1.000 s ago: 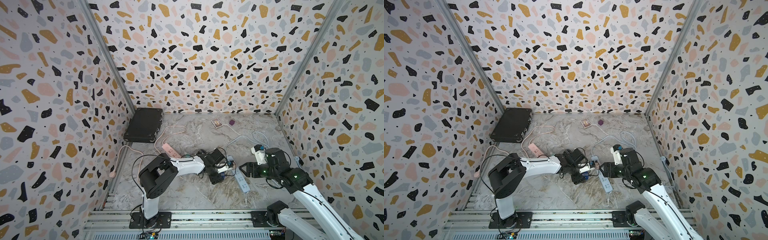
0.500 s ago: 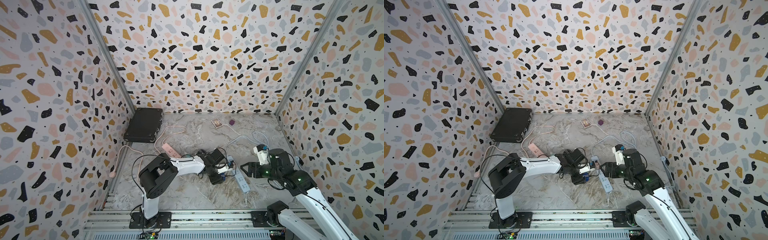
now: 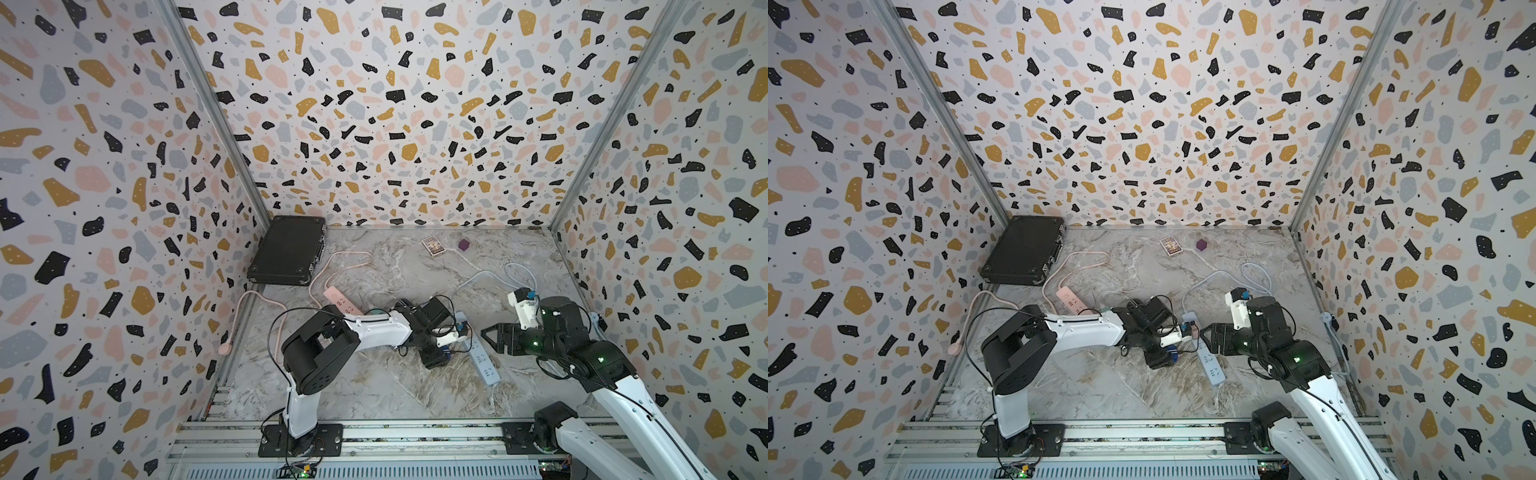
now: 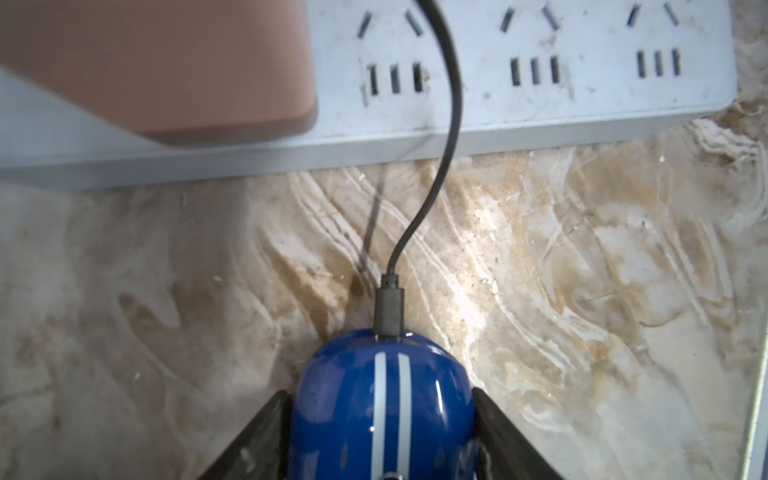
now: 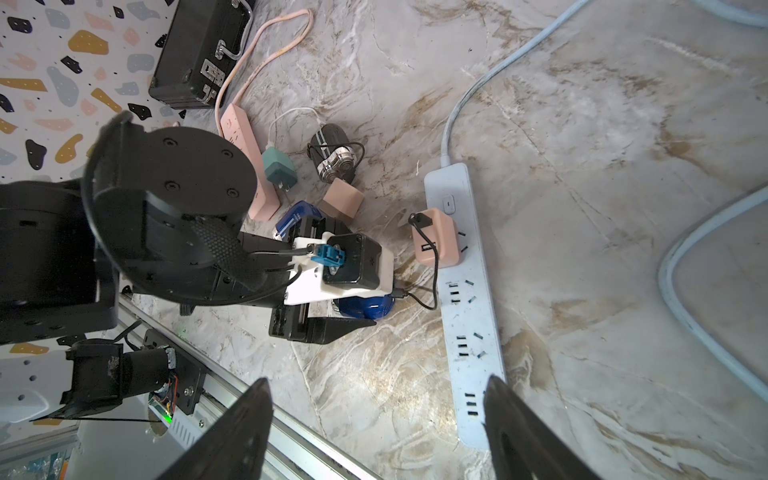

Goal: Unplug the electric shaver
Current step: Pick up the electric shaver from the center of the board.

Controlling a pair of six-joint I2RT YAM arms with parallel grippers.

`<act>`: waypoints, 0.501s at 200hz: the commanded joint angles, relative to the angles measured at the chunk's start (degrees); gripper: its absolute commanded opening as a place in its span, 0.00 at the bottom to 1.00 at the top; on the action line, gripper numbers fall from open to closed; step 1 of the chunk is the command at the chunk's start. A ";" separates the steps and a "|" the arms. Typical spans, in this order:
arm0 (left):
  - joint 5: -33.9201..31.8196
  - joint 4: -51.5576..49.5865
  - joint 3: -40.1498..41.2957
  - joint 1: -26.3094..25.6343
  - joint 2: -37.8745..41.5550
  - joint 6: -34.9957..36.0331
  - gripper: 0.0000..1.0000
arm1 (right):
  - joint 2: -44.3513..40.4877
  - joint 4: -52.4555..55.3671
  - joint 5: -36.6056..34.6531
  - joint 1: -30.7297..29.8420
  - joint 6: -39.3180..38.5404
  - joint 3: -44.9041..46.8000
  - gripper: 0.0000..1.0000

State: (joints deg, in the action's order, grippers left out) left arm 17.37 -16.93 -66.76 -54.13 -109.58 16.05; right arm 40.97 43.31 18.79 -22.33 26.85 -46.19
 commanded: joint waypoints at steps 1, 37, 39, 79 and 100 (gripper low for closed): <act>1.46 -1.73 -0.12 0.08 -2.52 0.38 0.63 | -0.40 1.43 0.46 0.35 0.19 -1.97 0.81; 1.17 -2.47 -0.28 0.14 -1.67 0.10 0.57 | -0.31 1.34 0.56 0.44 0.18 -1.79 0.81; 1.11 -2.53 -0.29 0.16 -1.62 0.09 0.56 | -0.40 1.38 0.51 0.44 0.14 -1.79 0.81; -0.46 -3.52 0.31 0.16 2.64 -0.56 0.52 | -1.31 1.54 0.14 0.62 0.47 -2.32 0.81; -0.71 -4.04 0.15 0.10 5.67 -1.06 0.52 | -2.26 1.62 -0.44 0.66 0.89 -2.50 0.81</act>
State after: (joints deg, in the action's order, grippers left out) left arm 17.10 -18.59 -66.87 -54.08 -108.66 15.70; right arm 40.34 43.38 18.79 -21.96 27.07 -46.24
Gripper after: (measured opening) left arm 0.577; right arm 0.806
